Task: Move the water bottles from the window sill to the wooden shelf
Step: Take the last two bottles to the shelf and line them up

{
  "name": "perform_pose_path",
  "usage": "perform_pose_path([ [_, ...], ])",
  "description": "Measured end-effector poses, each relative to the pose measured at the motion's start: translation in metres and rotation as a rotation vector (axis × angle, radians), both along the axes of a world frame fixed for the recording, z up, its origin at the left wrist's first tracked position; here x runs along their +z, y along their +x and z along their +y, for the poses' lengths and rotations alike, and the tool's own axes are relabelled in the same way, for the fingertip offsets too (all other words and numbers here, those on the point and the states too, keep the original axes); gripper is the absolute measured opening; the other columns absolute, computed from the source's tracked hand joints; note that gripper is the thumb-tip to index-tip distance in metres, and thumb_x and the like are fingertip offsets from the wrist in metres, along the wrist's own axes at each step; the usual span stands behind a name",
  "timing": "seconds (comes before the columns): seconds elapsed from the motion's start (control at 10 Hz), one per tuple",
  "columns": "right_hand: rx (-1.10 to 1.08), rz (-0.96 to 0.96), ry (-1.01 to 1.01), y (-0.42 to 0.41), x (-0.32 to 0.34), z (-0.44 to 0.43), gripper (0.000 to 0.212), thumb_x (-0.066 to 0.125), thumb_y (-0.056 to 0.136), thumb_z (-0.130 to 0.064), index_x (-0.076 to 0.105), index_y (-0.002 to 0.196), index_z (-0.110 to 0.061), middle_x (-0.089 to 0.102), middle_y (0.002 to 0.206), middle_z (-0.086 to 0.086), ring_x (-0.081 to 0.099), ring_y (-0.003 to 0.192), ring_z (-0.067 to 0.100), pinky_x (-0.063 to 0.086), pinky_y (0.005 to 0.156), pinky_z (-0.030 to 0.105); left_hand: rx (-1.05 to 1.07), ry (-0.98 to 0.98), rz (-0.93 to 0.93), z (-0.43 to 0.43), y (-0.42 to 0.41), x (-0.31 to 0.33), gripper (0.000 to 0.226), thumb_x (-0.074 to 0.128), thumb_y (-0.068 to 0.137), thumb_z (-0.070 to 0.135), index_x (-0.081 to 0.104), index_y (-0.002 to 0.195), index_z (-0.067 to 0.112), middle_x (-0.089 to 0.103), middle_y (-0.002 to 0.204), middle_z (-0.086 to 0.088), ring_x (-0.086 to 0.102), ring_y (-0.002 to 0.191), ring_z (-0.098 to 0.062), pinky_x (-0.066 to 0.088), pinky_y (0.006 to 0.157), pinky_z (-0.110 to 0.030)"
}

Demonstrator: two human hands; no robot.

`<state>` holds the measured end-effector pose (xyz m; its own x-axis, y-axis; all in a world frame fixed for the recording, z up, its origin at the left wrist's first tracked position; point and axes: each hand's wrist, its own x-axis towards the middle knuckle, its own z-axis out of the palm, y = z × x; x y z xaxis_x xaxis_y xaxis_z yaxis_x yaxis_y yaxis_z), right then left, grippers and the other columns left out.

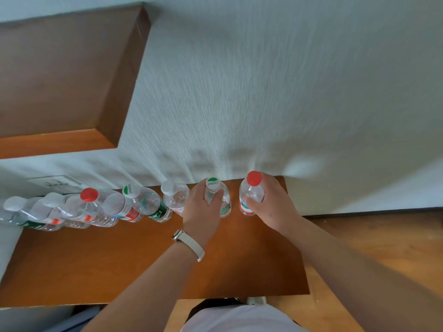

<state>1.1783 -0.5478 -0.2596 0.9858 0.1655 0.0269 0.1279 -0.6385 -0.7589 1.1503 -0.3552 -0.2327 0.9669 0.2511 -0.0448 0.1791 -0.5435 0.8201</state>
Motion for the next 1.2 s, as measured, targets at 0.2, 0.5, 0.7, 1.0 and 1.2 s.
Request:
perform_pose_path([
  [0.2,0.035,0.009,-0.021,0.006,-0.001,0.009,0.050,0.074,0.081,-0.035,0.048,0.123,-0.028,0.053,0.110,-0.013,0.053,0.096,0.005,0.040,0.078,0.013,-0.006,0.008,-0.019,0.006,0.010,0.001,0.023,0.057,0.096,0.039,0.061,0.115,0.028,0.066,0.100,0.014,0.058,0.092,-0.002,0.050,0.077,-0.029],
  [0.5,-0.004,-0.010,-0.059,-0.002,0.003,0.016,0.045,0.071,0.082,-0.039,0.044,0.117,-0.033,0.047,0.105,-0.021,0.050,0.097,-0.004,0.038,0.074,0.009,-0.036,0.023,0.003,0.011,0.011,0.001,0.030,0.058,0.095,0.038,0.060,0.122,0.025,0.067,0.108,0.010,0.062,0.100,-0.012,0.055,0.086,-0.042],
  [0.7,-0.069,0.024,-0.102,-0.006,0.002,0.021,0.053,0.072,0.080,-0.045,0.041,0.122,-0.033,0.046,0.106,-0.018,0.052,0.091,0.000,0.036,0.070,0.007,-0.032,0.060,-0.006,0.016,0.011,0.000,0.034,0.061,0.092,0.043,0.062,0.121,0.025,0.066,0.110,0.011,0.060,0.101,-0.009,0.052,0.084,-0.032],
  [1.0,-0.119,0.086,-0.113,-0.009,0.010,0.019,0.075,0.065,0.076,-0.062,0.025,0.136,-0.041,0.039,0.123,-0.021,0.043,0.105,0.000,0.036,0.085,0.020,-0.077,0.058,-0.042,0.021,0.002,0.008,0.063,0.064,0.090,0.047,0.038,0.144,0.027,0.052,0.141,0.000,0.053,0.123,-0.018,0.050,0.098,-0.038],
  [1.2,-0.047,-0.088,-0.189,-0.020,0.042,0.012,0.066,0.048,0.081,-0.064,0.033,0.137,-0.032,0.046,0.136,-0.008,0.045,0.112,0.009,0.036,0.088,0.027,-0.221,0.314,-0.238,0.033,-0.022,0.036,0.053,0.059,0.095,0.040,0.045,0.144,0.024,0.044,0.150,0.000,0.040,0.136,-0.019,0.033,0.106,-0.031],
])
